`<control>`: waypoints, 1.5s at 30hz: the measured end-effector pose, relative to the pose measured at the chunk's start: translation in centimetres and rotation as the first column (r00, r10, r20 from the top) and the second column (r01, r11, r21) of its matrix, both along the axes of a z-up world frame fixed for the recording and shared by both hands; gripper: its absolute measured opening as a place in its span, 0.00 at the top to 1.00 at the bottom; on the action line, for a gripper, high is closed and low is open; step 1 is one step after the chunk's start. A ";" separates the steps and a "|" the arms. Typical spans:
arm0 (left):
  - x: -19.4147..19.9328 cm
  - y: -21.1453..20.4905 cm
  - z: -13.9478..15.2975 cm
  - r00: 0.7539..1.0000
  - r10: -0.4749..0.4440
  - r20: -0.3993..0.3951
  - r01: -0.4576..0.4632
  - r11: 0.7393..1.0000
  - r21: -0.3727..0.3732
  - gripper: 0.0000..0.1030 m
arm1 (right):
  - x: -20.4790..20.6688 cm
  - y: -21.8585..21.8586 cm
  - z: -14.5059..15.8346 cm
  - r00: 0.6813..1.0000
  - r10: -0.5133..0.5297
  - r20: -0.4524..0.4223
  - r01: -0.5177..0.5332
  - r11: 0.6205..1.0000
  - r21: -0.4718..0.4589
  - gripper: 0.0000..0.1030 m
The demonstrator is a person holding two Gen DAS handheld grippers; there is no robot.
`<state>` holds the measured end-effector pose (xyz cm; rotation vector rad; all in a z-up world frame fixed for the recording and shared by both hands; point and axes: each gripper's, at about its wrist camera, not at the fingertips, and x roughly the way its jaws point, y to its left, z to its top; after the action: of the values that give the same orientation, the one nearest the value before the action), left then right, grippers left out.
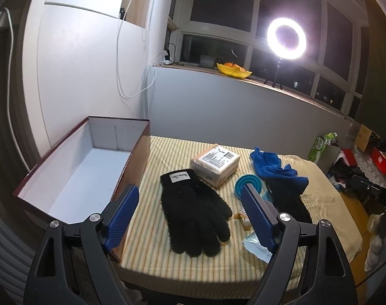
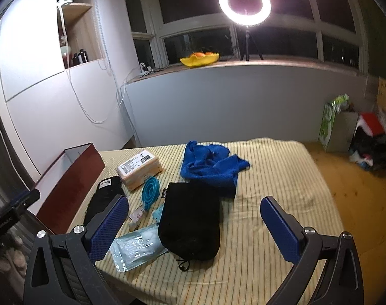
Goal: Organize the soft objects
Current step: 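Lower both grippers onto the black knit glove and close on its cuff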
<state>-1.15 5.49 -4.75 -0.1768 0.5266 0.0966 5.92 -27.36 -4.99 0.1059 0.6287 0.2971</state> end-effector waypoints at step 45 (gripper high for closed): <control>7.0 -1.1 -10.3 0.961 -0.064 -0.271 0.042 0.996 -0.084 0.20 | 15.7 22.7 -12.1 0.663 0.484 -0.571 -0.527 0.844 0.103 0.31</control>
<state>5.81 4.35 -15.08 -0.2266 0.8112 0.0482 21.61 -4.65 -17.12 -0.0608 1.2889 0.8085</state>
